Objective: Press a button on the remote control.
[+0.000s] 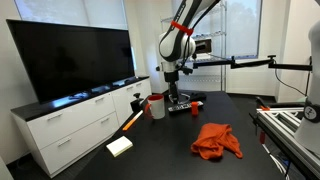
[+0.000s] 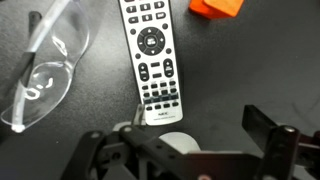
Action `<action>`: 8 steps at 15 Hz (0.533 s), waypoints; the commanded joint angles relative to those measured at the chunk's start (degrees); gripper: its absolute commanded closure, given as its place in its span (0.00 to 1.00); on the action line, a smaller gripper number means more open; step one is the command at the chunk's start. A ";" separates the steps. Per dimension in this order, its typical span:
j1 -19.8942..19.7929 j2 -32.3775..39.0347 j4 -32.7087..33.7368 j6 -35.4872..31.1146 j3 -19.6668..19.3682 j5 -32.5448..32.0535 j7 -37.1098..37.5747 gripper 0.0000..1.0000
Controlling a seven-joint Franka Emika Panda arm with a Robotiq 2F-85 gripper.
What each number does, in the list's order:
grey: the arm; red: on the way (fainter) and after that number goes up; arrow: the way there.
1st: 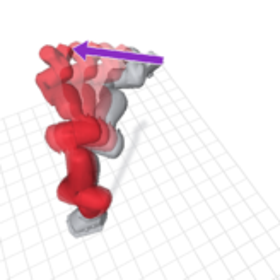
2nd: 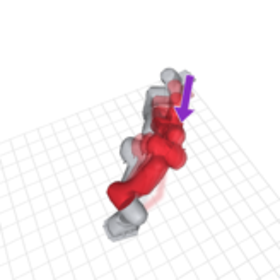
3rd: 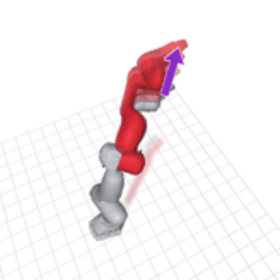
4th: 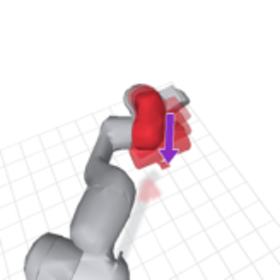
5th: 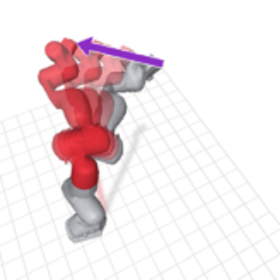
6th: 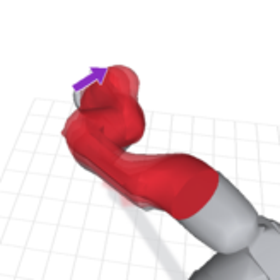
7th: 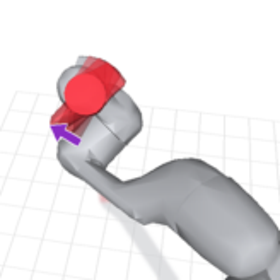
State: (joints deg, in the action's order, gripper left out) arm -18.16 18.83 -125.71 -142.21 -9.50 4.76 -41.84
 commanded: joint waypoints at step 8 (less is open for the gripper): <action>-2.81 1.86 2.75 -4.85 0.77 -5.27 -3.83 0.00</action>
State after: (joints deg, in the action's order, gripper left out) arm -19.37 20.69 -123.65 -146.17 -10.33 0.24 -42.04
